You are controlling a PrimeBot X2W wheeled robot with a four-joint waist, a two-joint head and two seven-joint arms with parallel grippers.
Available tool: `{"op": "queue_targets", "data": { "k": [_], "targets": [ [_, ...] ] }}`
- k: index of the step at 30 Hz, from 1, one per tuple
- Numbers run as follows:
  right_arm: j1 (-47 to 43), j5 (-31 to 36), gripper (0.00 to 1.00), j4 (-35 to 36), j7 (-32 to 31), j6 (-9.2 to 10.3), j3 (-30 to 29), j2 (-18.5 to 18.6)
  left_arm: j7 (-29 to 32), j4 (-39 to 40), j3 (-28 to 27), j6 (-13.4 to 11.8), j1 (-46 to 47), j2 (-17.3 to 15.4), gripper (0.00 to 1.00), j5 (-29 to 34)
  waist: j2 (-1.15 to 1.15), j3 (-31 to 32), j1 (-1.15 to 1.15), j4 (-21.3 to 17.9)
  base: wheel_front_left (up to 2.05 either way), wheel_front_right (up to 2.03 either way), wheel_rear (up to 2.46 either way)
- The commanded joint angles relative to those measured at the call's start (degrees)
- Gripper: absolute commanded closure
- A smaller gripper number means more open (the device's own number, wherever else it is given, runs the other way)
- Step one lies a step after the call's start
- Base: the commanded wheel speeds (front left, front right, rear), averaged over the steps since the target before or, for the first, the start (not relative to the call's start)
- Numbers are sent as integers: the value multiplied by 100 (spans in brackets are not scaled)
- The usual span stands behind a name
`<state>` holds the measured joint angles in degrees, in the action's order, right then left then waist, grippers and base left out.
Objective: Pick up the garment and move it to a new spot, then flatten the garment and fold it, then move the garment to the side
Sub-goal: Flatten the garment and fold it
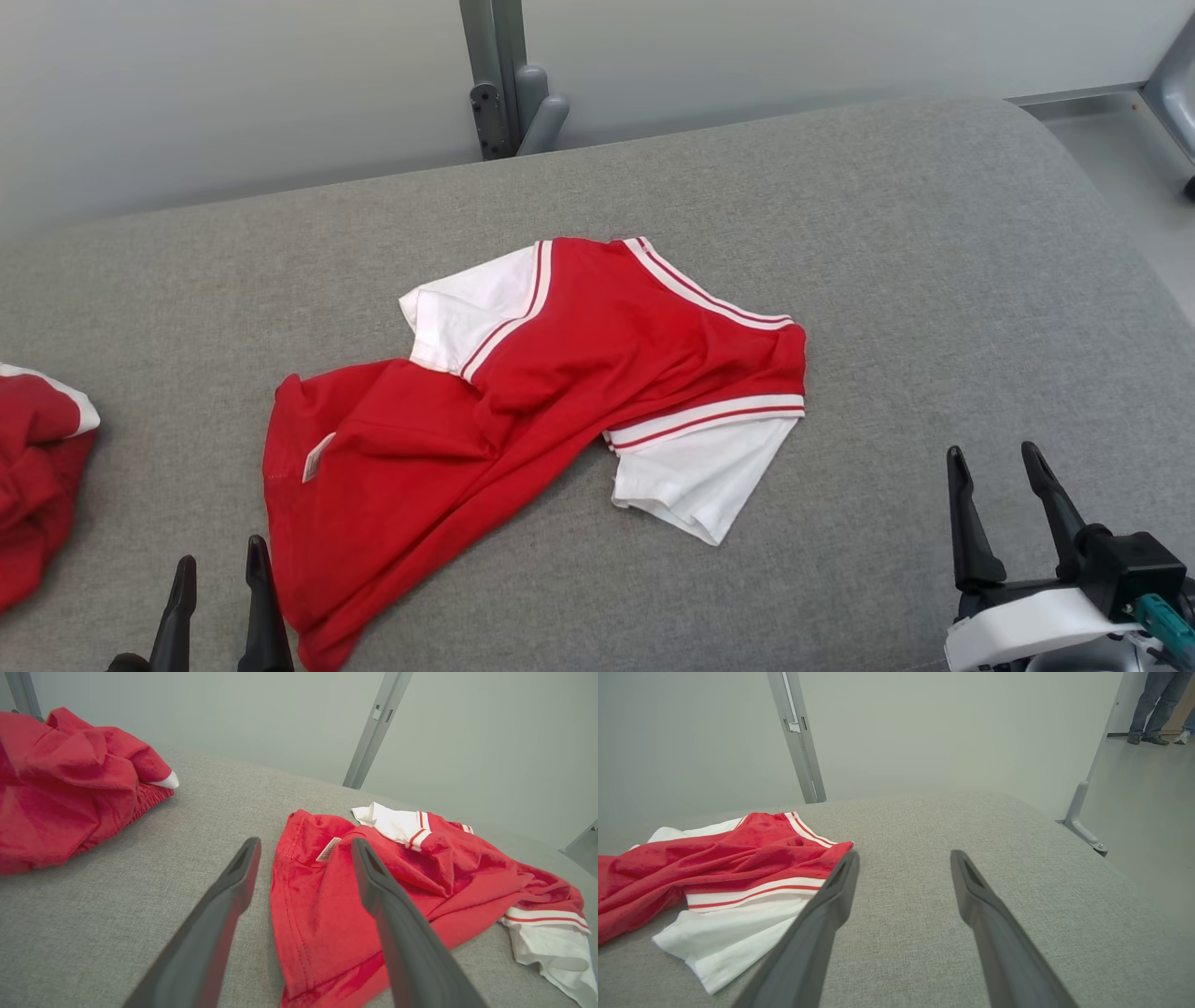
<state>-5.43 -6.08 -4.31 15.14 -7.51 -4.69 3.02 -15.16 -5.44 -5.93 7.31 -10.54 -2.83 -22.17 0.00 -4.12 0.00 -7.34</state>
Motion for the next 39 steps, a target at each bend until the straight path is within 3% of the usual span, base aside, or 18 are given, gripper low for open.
{"op": "queue_targets", "data": {
  "k": [1,9,14,23,39],
  "targets": [
    [69,6,0,-22,-1,5,29,10,3,37,-30,20,40,-16,0,-55,0,-10,0,7,0,0,0],
    [298,-172,0,-116,-1,4,689,96,3,-88,351,-37,-158,-15,0,190,0,-28,0,66,0,0,0],
    [602,-332,0,-843,-22,5,1254,194,44,-170,682,-152,-312,-17,0,436,0,-69,0,154,0,0,0],
    [1280,-715,0,-1980,-329,4,1960,187,1001,-64,915,-337,-241,-90,0,513,0,-398,0,355,0,0,0],
    [1782,-1223,0,-2836,-459,4,2539,187,1655,13,979,-486,-202,-117,0,316,0,-603,0,459,0,0,0]
  ]
}}
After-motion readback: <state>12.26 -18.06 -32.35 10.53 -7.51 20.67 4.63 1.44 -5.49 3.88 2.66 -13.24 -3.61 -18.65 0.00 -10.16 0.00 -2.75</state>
